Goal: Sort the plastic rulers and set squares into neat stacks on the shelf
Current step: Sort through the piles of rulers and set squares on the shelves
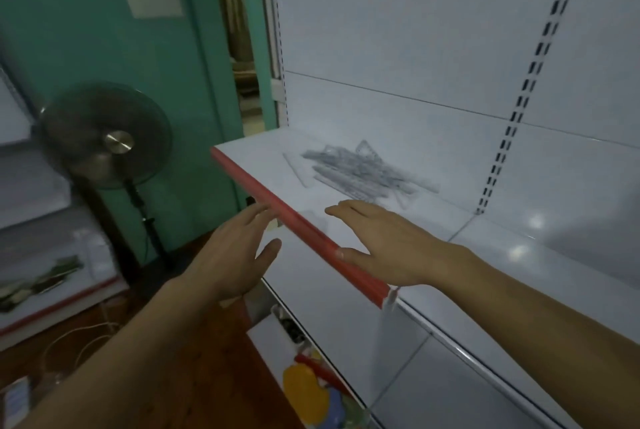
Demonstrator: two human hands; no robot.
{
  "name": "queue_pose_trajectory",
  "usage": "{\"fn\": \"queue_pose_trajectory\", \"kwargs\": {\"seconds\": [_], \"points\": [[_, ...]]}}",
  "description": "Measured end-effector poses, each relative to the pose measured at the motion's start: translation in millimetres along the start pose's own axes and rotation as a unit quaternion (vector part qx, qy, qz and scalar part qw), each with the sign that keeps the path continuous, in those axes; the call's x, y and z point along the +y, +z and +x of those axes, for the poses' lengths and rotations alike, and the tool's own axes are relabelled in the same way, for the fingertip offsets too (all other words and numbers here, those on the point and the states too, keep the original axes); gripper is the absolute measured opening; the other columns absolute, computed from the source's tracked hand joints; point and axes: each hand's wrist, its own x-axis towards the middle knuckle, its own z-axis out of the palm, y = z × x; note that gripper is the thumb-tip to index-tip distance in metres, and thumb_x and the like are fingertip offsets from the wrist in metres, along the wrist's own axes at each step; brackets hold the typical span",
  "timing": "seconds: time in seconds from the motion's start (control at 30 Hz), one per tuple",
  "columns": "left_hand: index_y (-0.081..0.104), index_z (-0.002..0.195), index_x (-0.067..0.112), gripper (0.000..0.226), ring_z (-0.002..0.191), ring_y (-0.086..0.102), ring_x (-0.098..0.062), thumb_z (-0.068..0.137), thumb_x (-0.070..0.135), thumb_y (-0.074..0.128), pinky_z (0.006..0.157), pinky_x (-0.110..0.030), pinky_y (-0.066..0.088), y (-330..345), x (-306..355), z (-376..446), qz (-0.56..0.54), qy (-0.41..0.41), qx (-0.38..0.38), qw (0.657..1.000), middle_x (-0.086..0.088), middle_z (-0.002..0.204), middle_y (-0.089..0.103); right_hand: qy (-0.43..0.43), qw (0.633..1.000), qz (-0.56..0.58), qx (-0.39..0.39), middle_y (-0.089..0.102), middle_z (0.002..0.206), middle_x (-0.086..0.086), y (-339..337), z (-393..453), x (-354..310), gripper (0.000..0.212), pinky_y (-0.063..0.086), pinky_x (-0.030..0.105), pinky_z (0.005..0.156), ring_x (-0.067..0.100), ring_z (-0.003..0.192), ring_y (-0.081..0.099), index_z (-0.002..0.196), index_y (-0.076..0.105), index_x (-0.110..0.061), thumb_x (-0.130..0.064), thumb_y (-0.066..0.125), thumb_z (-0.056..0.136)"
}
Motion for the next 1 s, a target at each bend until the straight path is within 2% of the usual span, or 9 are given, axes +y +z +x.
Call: {"fn": "queue_pose_trajectory", "kwargs": {"seconds": [0.17, 0.27, 0.37, 0.47, 0.53, 0.63, 0.73, 0.87, 1.0], "points": [[0.033, 0.151, 0.028, 0.056, 0.137, 0.041, -0.011, 0.101, 0.047, 0.047, 0.114, -0.035, 0.036, 5, -48, 64, -0.012, -0.026, -0.004, 1.000, 0.007, 0.158, 0.031, 0.006, 1.000, 0.013, -0.020, 0.028, 0.160, -0.003, 7, 77, 33, 0.068, 0.037, 0.040, 0.113, 0.018, 0.142, 0.034, 0.159, 0.017, -0.027, -0.051, 0.046, 0.102], [0.030, 0.153, 0.029, 0.060, 0.144, 0.033, -0.014, 0.100, 0.050, 0.049, 0.117, -0.036, 0.030, 5, -67, 101, -0.009, -0.029, -0.007, 1.000, 0.008, 0.162, 0.024, 0.013, 0.999, 0.022, -0.028, 0.028, 0.160, -0.003, 9, 119, 55, 0.068, 0.035, 0.039, 0.115, 0.017, 0.144, 0.032, 0.158, 0.019, -0.027, -0.052, 0.047, 0.102], [0.029, 0.154, 0.028, 0.060, 0.147, 0.027, -0.014, 0.101, 0.047, 0.049, 0.118, -0.035, 0.025, 8, -79, 126, -0.019, -0.035, -0.017, 0.999, 0.010, 0.163, 0.021, 0.027, 0.999, 0.015, -0.029, 0.028, 0.161, -0.002, 17, 148, 70, 0.068, 0.034, 0.040, 0.115, 0.018, 0.145, 0.030, 0.158, 0.020, -0.025, -0.052, 0.046, 0.101], [0.031, 0.153, 0.029, 0.057, 0.146, 0.030, -0.015, 0.101, 0.046, 0.045, 0.116, -0.035, 0.027, 23, -98, 165, -0.030, -0.016, -0.024, 0.999, 0.009, 0.163, 0.022, 0.061, 0.998, -0.005, -0.025, 0.031, 0.159, -0.001, 24, 163, 88, 0.068, 0.037, 0.043, 0.112, 0.021, 0.142, 0.035, 0.158, 0.021, -0.025, -0.051, 0.047, 0.101], [0.034, 0.153, 0.026, 0.056, 0.145, 0.032, -0.016, 0.101, 0.046, 0.045, 0.115, -0.030, 0.025, 37, -110, 200, -0.030, 0.018, -0.028, 0.999, 0.005, 0.161, 0.028, 0.101, 0.994, -0.034, -0.017, 0.040, 0.150, 0.001, 25, 164, 106, 0.064, 0.041, 0.046, 0.107, 0.024, 0.135, 0.041, 0.156, 0.027, -0.025, -0.051, 0.048, 0.101], [0.039, 0.150, 0.022, 0.060, 0.141, 0.038, -0.016, 0.096, 0.050, 0.041, 0.112, -0.025, 0.026, 61, -112, 255, -0.052, 0.111, -0.047, 0.991, 0.000, 0.156, 0.037, 0.174, 0.983, -0.058, -0.009, 0.051, 0.136, 0.002, 21, 155, 132, 0.058, 0.045, 0.044, 0.102, 0.025, 0.126, 0.047, 0.144, 0.046, -0.025, -0.057, 0.050, 0.096], [0.044, 0.147, 0.020, 0.061, 0.136, 0.040, -0.011, 0.094, 0.050, 0.041, 0.113, -0.024, 0.028, 84, -96, 303, -0.104, 0.214, -0.070, 0.969, 0.001, 0.151, 0.042, 0.237, 0.969, -0.059, -0.018, 0.055, 0.124, 0.006, 26, 142, 145, 0.067, 0.047, 0.043, 0.096, 0.028, 0.116, 0.051, 0.142, 0.052, -0.023, -0.065, 0.048, 0.091], [0.047, 0.144, 0.019, 0.051, 0.131, 0.042, -0.006, 0.095, 0.032, 0.047, 0.111, -0.019, 0.029, 101, -76, 356, -0.156, 0.325, -0.080, 0.929, 0.003, 0.146, 0.046, 0.330, 0.942, -0.067, -0.019, 0.045, 0.132, 0.003, 33, 138, 129, 0.071, 0.043, 0.041, 0.100, 0.025, 0.120, 0.044, 0.149, 0.039, -0.029, -0.071, 0.046, 0.091], [0.050, 0.141, 0.016, 0.046, 0.129, 0.046, -0.010, 0.097, 0.026, 0.045, 0.112, -0.017, 0.028, 114, -65, 391, -0.202, 0.406, -0.074, 0.888, 0.004, 0.142, 0.048, 0.402, 0.913, -0.070, 0.002, 0.045, 0.132, 0.001, 43, 143, 110, 0.063, 0.044, 0.044, 0.098, 0.024, 0.119, 0.044, 0.140, 0.051, -0.030, -0.068, 0.052, 0.090]]}}
